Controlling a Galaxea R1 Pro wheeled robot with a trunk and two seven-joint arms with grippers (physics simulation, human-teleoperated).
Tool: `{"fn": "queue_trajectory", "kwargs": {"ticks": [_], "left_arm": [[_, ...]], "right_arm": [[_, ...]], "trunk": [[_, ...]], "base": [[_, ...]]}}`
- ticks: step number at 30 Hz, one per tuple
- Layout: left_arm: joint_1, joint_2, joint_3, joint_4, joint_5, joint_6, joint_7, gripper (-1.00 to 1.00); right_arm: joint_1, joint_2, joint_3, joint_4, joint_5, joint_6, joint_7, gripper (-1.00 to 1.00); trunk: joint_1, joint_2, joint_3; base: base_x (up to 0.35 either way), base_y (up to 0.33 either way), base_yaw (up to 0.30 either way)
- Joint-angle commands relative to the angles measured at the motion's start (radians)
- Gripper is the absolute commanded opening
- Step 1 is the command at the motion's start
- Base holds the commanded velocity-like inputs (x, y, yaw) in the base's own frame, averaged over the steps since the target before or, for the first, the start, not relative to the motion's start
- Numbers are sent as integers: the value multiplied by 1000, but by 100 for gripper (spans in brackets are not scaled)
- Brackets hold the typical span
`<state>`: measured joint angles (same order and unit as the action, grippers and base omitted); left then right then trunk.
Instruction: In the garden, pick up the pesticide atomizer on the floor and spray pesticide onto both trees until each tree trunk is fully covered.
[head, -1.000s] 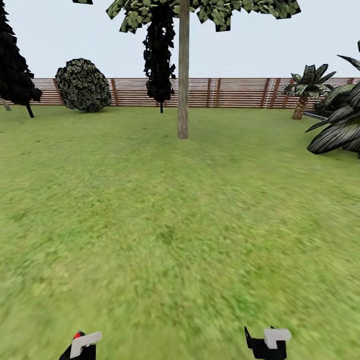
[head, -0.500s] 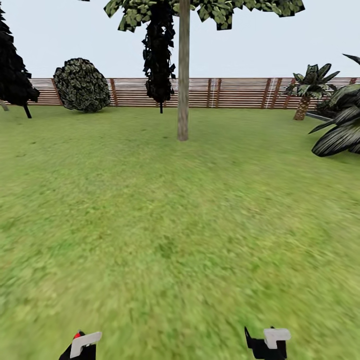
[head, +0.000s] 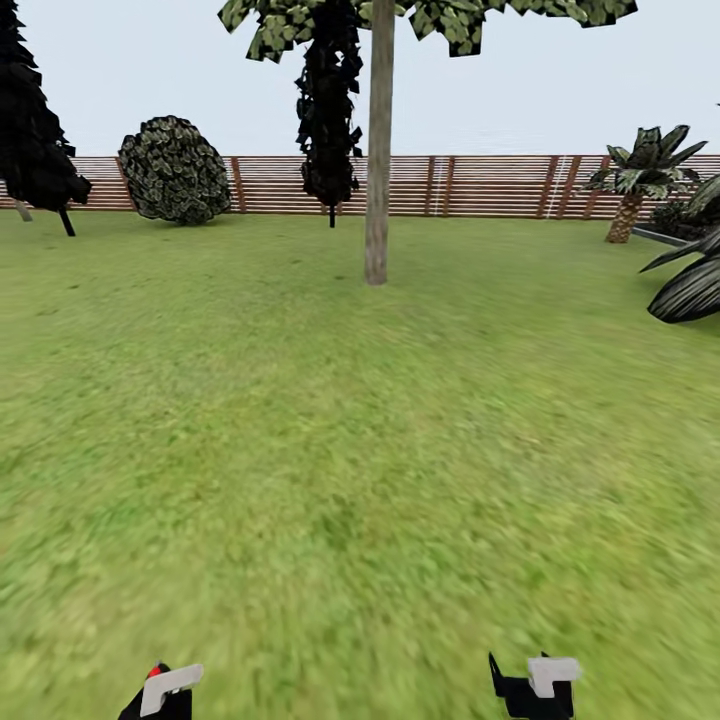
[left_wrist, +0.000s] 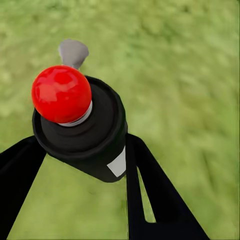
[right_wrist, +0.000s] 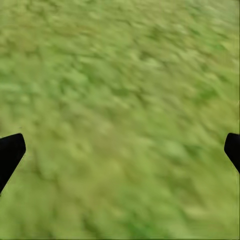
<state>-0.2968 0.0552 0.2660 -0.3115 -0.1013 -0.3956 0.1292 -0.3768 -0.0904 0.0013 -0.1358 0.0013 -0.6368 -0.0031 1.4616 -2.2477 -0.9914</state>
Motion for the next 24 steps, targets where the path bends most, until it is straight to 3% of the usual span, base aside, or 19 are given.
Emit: {"fn": "queue_trajectory", "kwargs": {"ticks": [1,24], "left_arm": [[-1,0,4,1,-11,-3,4,-100],[-1,0,4,0,-11,-3,4,-100]], "right_arm": [[-1,0,0,1,0,-3,-1,100],[-1,0,0,1,0,-3,0,100]], "trunk": [[0,0,-1],[0,0,-1]], "base": [[338,0,13],[338,0,1]]}}
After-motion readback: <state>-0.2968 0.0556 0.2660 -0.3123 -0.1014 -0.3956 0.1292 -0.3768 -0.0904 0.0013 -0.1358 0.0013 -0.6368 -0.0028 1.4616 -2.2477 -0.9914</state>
